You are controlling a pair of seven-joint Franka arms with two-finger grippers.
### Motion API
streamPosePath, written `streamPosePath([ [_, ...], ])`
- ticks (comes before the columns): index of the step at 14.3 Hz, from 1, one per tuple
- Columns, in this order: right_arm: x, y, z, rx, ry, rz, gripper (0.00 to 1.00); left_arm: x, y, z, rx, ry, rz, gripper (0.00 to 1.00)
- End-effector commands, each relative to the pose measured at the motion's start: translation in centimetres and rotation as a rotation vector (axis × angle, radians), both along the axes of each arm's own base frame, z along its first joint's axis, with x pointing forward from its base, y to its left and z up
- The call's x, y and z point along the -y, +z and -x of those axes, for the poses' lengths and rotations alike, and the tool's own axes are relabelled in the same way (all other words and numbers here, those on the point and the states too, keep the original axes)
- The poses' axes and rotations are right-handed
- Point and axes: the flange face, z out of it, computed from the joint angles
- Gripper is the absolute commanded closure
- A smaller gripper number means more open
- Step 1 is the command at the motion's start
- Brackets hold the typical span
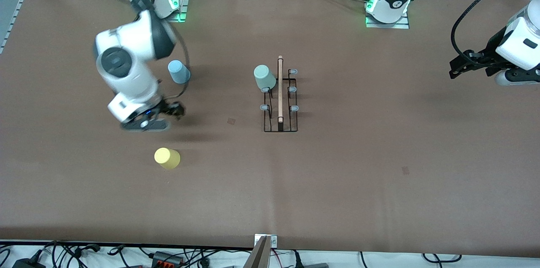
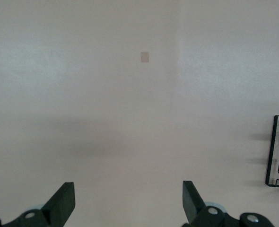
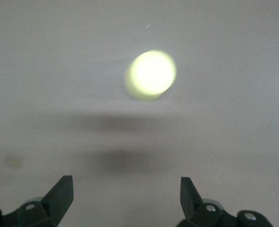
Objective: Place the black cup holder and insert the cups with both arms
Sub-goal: 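Move the right gripper down to the yellow cup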
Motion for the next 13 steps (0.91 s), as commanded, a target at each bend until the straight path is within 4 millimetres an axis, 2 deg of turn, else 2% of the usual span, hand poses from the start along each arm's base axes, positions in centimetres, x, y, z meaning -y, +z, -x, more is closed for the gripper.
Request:
streamPosePath([
  [1,2.6,-3.8,-2.0,0.054,0.072,-0.016,0.00,0.5,0.2,0.3,0.011,-0.021,0.020,0.00],
  [3,3.9,-5.5,-3.4,0.120,0.096,-0.042,0.00,0.7,0.2,0.3,0.011,-0.026,0.019,0.00],
  [7,3.5,-7.8,-4.2,0.193,0.090,-0.089,0.00,0.4,0.1,0.3,0.008,-0.030,0.020,0.00],
  [9,2.7,-9.2,-4.2,0.203,0.108,-0.098,0.00,0.4,0.1,0.3,0.008,-0.029,0.020,0.00],
  [13,2.7,-11.7,-4.4,0.241,0.128,-0.116,0.00,0.6,0.1,0.3,0.008,-0.026,0.019,0.00],
])
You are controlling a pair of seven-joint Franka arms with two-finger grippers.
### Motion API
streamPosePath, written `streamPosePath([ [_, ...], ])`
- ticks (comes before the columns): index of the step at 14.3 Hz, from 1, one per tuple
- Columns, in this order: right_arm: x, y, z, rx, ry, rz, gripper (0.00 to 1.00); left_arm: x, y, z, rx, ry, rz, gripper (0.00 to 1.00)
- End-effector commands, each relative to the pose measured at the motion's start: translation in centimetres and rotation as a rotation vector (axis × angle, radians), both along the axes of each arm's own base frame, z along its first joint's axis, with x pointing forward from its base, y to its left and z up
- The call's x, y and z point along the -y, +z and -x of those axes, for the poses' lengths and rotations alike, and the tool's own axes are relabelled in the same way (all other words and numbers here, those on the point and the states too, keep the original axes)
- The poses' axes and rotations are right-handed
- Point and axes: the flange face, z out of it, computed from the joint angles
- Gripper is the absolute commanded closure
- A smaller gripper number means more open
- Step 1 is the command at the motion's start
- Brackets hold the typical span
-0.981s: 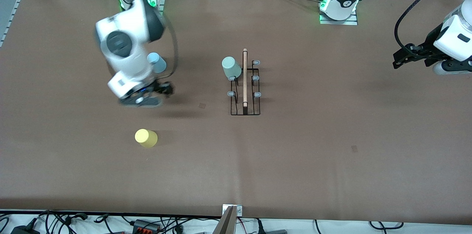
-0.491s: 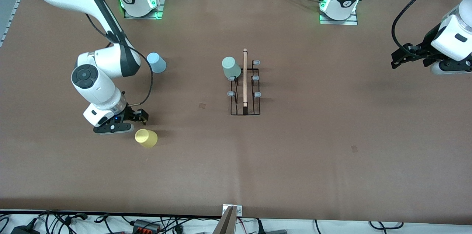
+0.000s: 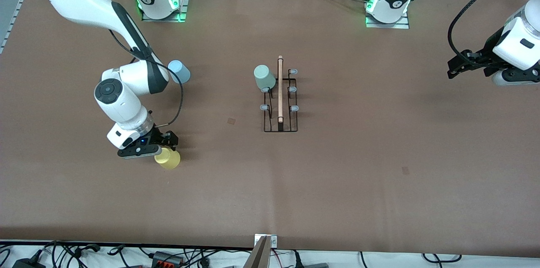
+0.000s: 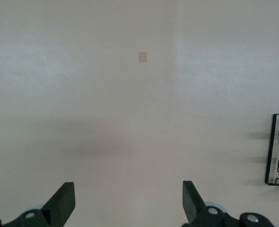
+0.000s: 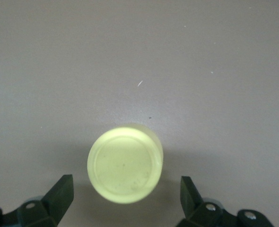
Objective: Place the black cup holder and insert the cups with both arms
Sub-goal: 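Close the right gripper on the yellow cup and lift it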
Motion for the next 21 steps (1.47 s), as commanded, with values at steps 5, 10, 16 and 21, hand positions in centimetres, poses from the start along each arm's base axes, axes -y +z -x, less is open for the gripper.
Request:
streamPosePath([
  [5,0.2,-0.4,-0.9,0.045,0.071,0.009,0.21,0.2,0.2,0.3,0.008,-0.014,0.020,0.00],
  [10,0.4,-0.3,-1.0,0.051,0.071,0.009,0.58,0.2,0.0,0.2,0.008,-0.015,0.020,0.00],
  [16,-1.5,5.3,-0.5,0.042,0.072,0.024,0.95,0.3,0.0,0.2,0.008,-0.017,0.020,0.00],
  [21,-14.9,15.5,5.1,-0.007,-0.141,-0.035,0.95,0.6,0.1,0.2,0.010,-0.022,0.018,0.00],
])
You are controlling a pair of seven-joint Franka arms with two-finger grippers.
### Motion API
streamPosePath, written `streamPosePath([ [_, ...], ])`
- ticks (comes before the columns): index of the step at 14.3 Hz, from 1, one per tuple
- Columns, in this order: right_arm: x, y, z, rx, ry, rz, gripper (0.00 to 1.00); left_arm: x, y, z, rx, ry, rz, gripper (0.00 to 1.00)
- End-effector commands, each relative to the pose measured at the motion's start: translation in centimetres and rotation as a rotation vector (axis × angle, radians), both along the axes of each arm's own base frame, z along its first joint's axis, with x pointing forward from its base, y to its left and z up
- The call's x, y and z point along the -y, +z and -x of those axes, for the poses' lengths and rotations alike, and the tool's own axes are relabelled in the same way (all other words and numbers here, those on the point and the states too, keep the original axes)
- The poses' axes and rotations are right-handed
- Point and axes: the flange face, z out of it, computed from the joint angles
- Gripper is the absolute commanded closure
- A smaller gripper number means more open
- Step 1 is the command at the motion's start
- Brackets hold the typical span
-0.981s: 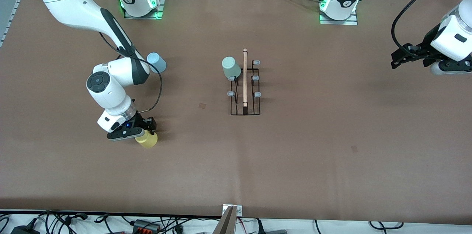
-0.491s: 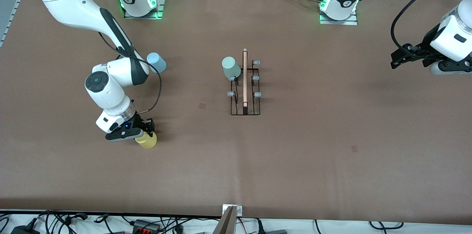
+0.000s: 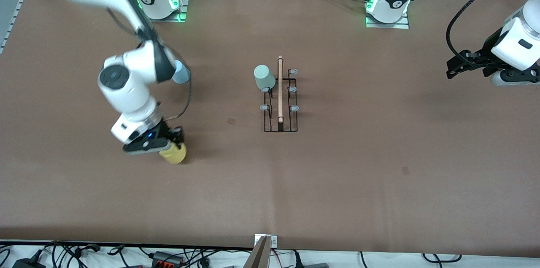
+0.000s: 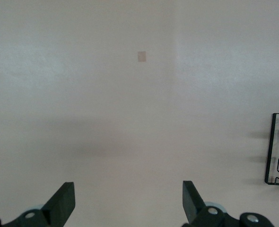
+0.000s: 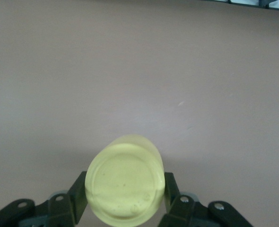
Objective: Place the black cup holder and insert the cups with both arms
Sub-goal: 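Carry the yellow cup to the holder and lower it onto a peg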
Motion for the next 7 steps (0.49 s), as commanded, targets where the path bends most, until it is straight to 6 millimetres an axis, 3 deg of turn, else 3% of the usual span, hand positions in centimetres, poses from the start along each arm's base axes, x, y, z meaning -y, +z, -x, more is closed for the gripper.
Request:
streamPosePath([
  [1,-8.0,4.1,3.7,-0.009,-0.116,-0.050,0.95,0.4,0.2,0.2,0.011,-0.018,0.020,0.00],
  [4,-17.4,6.0,7.2,-0.014,-0.215,-0.135,0.95,0.4,0.2,0.2,0.011,-0.018,0.018,0.00],
  [7,-21.5,4.7,9.6,-0.036,-0.244,-0.155,0.95,0.4,0.1,0.2,0.010,-0.018,0.019,0.00],
])
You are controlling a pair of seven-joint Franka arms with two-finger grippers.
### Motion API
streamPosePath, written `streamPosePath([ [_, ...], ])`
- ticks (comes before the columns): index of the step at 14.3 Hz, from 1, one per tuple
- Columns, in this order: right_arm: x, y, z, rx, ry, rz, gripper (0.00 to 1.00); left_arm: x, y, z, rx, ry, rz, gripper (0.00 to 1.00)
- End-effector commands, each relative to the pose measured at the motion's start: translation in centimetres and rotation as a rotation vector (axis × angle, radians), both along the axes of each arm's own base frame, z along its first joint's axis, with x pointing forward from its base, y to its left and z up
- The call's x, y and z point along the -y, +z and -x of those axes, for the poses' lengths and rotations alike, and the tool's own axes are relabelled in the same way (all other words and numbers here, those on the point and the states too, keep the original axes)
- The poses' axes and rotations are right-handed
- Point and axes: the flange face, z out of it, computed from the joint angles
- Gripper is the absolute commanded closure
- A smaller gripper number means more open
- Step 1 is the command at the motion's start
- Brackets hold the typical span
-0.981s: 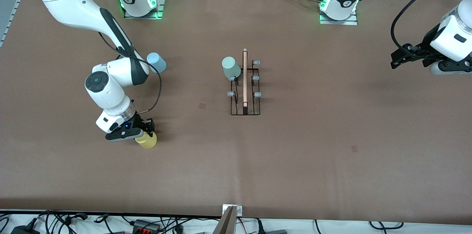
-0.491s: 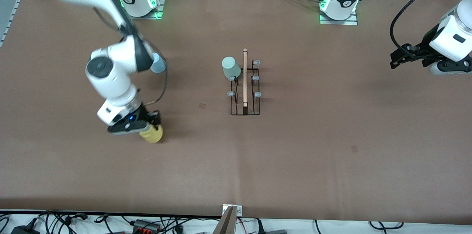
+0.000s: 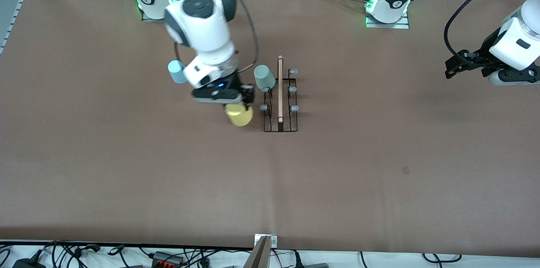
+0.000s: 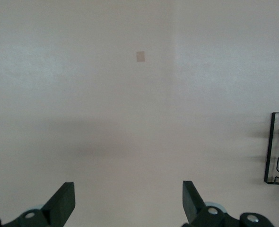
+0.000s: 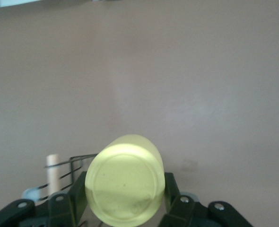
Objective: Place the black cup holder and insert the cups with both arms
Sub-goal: 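Carry the yellow cup to the holder and lower it onto a peg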
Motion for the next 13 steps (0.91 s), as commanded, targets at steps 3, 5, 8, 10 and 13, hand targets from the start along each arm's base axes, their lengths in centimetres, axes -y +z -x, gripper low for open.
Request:
streamPosePath([
  [3,-4.9,-3.6,2.1,-0.037,-0.009,0.010,0.94,0.1,0.1,0.2,0.009,-0.014,0.018,0.00],
  [5,-5.0,-5.1,2.1,-0.044,0.000,0.028,0.93,0.1,0.1,0.2,0.009,-0.014,0.020,0.00],
  [8,-5.4,-7.2,2.3,-0.067,0.005,0.043,0.62,0.1,0.1,0.2,0.009,-0.015,0.018,0.00],
  [10,-5.5,-7.9,2.1,-0.072,0.003,0.038,0.00,0.1,0.1,0.2,0.009,-0.017,0.020,0.00],
  [13,-4.4,-5.4,0.8,-0.035,-0.001,0.007,0.00,0.1,0.1,0.2,0.009,-0.018,0.020,0.00],
])
